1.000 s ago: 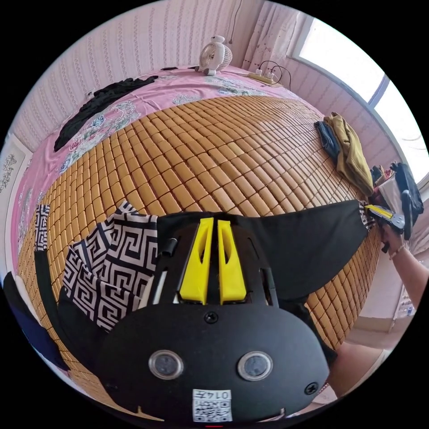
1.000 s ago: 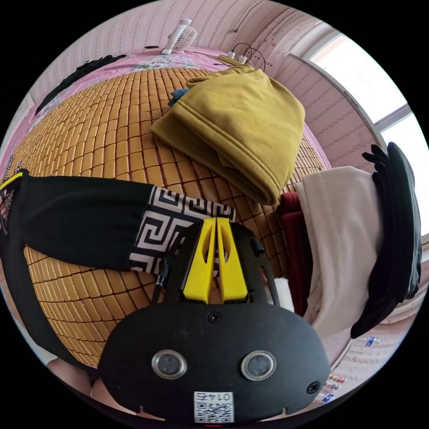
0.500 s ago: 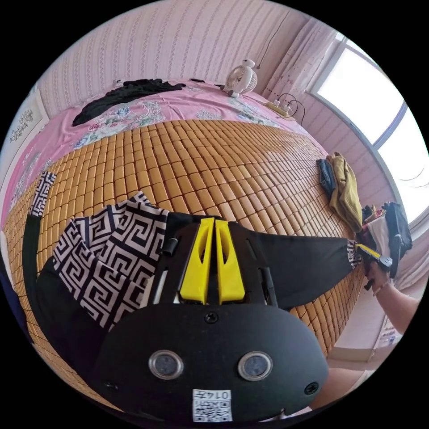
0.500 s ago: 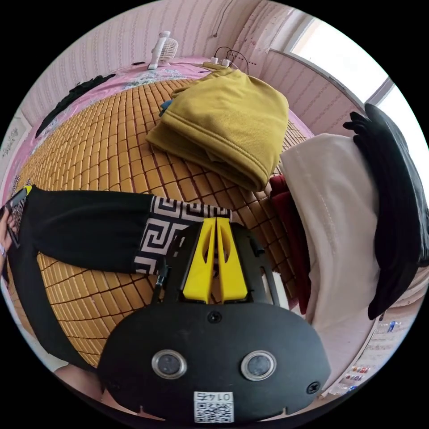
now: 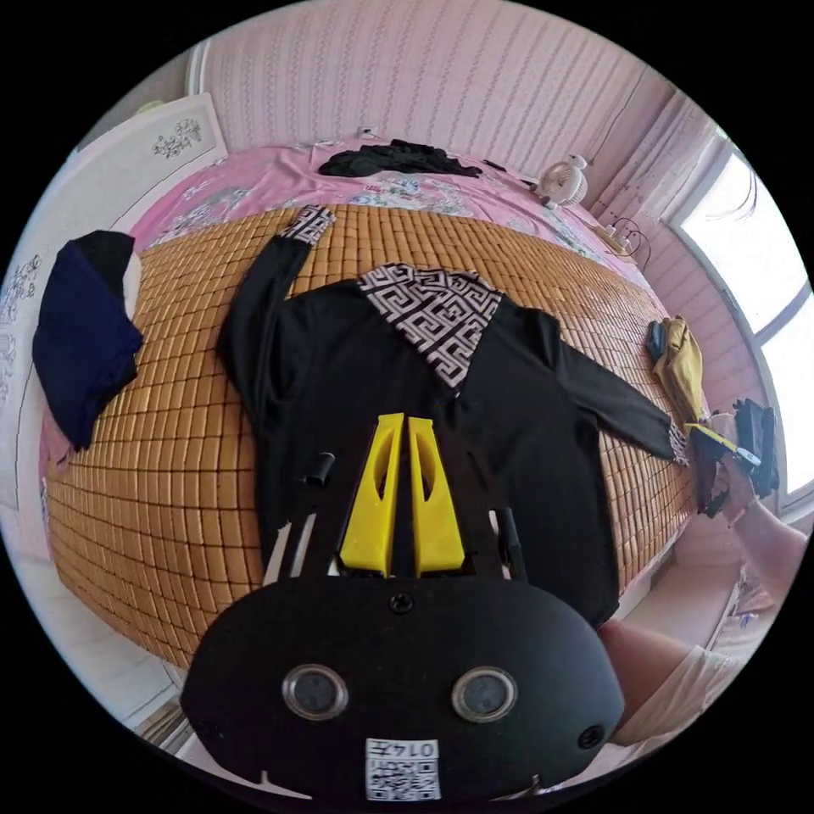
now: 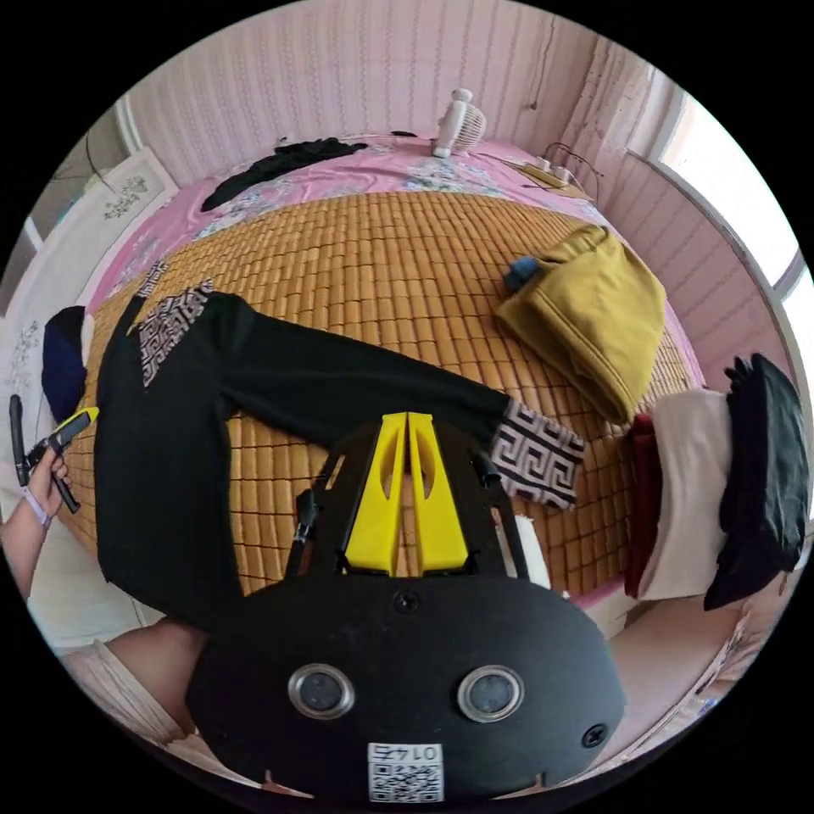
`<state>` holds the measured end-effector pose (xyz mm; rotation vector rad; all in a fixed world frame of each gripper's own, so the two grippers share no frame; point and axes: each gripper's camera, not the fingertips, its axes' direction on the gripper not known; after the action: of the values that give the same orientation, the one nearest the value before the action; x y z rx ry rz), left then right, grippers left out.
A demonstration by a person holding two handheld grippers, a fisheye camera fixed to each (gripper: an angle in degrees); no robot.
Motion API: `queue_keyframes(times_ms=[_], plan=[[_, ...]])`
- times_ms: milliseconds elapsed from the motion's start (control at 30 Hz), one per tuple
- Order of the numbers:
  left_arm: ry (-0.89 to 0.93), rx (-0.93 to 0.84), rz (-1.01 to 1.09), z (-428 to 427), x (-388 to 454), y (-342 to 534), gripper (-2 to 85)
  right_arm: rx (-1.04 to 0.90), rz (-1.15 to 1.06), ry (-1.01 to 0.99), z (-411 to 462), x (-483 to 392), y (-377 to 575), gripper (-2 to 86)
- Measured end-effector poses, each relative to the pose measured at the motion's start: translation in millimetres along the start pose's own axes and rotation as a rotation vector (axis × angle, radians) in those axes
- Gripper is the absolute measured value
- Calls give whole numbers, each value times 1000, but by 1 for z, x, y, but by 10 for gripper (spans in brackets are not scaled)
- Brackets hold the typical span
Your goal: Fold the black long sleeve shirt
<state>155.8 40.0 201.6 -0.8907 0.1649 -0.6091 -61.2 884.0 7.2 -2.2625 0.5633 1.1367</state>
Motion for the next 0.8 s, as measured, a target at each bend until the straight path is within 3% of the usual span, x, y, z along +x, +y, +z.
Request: queue_keyframes(times_ms=[233,333,467,600,700,800], plan=[[-65,-9,-141,-13,-89,76,14,105,-434,-324,60,-218,-130,43],[-11,59,-182,-20,-115,97,24,86,-551,-442,89,-317,-180,74],[-9,46,-193,-15,-146,120,39,70,-558,-440,126,-414,-235,102],[9,36,-211,-12,-172,141,24,21,-431,-298,180,-476,-282,112],[61,43,-217,-18,-194,157,11,-118,-373,-274,212,-500,-294,85],[113,54,-209,-24,-214,171,11,-114,-401,-308,207,-514,-294,35]])
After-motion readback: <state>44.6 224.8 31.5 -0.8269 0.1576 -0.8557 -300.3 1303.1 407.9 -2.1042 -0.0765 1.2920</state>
